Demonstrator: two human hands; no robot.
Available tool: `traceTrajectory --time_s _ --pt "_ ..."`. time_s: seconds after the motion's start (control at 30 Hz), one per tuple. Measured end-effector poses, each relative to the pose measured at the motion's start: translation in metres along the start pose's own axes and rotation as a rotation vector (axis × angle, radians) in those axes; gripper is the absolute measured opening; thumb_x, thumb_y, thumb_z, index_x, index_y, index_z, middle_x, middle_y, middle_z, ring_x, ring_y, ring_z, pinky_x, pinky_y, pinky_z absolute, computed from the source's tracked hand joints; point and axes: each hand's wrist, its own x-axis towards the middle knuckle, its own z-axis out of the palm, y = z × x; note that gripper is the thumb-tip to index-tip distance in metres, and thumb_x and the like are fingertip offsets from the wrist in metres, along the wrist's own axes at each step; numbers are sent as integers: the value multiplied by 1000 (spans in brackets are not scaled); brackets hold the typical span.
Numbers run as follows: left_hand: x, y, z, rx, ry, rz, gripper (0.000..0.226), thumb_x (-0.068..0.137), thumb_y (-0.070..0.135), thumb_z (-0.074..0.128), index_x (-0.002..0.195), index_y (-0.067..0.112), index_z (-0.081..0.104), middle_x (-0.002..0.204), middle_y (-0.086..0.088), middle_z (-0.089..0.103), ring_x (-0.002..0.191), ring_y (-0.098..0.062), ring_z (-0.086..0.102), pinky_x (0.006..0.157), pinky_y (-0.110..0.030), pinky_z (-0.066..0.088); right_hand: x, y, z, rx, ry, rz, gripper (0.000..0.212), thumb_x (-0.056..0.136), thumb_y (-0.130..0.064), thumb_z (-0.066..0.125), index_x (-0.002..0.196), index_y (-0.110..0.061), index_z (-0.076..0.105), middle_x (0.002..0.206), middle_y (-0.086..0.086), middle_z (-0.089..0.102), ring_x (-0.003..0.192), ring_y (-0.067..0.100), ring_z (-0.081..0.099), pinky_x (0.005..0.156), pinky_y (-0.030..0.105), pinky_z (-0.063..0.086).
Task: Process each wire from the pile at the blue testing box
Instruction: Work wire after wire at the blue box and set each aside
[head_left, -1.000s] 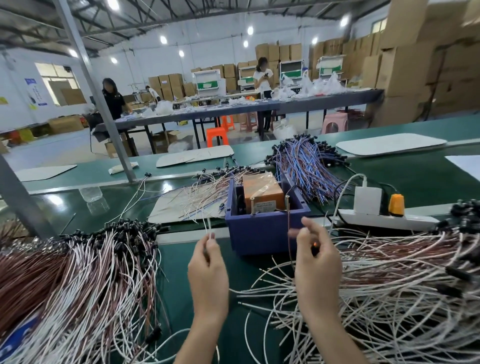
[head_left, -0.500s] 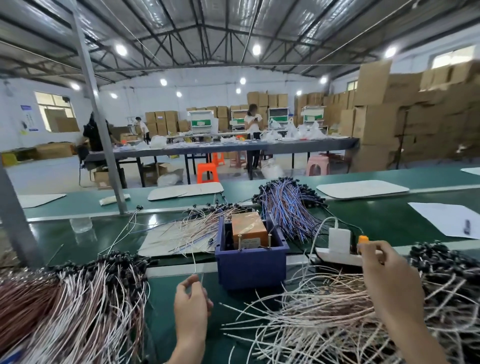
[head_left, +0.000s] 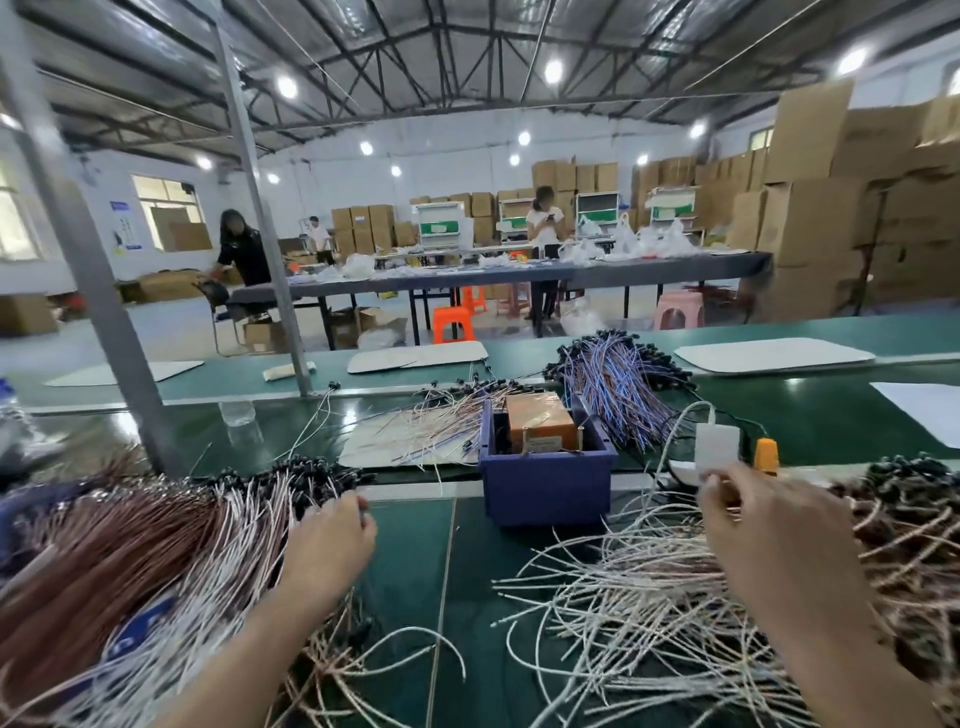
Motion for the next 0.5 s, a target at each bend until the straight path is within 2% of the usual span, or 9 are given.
traceTrajectory --time_s 0.07,0.13,0.23,0.33,0.4,0.5 --pt "0 -18 -1 138 -28 -11 24 105 36 38 103 19 54 90 5 59 83 -13 56 75 -29 48 -16 -28 13 82 -45 -138 9 88 -19 70 93 -15 76 73 1 74 65 19 69 78 41 56" --pt "-2 -30 3 179 -92 1 28 106 42 39 101 20 56 84 8 58 80 -10 60 72 -26 52 -35 -50 33 142 -120 -248 12 86 -23 72 97 -22 75 75 -8 74 63 10 66 74 35 56" --pt "-7 -40 9 152 -140 -8 25 105 43 45 92 23 54 81 10 56 74 -6 57 68 -21 50 -62 -67 66 203 -255 -276 20 90 -29 69 110 -28 73 90 -15 75 77 3 67 84 29 55" --pt "-13 -41 10 107 -79 -58 26 106 36 45 84 23 51 80 10 53 77 -7 56 73 -24 48 -86 -64 92 287 -373 -192 29 99 -32 56 127 -32 63 116 -17 70 102 0 63 101 24 44" --pt "-12 -35 6 -74 31 -89 25 106 29 43 88 17 55 81 5 54 75 -11 56 72 -28 51 -92 -59 97 358 -407 -115 33 103 -31 49 134 -33 56 126 -18 64 112 -5 55 108 21 37" --pt "-11 -10 -18 -416 240 -15 22 106 25 41 99 11 56 79 -1 59 67 -15 58 62 -32 51 -86 -59 93 467 -302 -81 34 99 -27 53 132 -31 58 121 -20 63 110 -10 52 106 25 43"
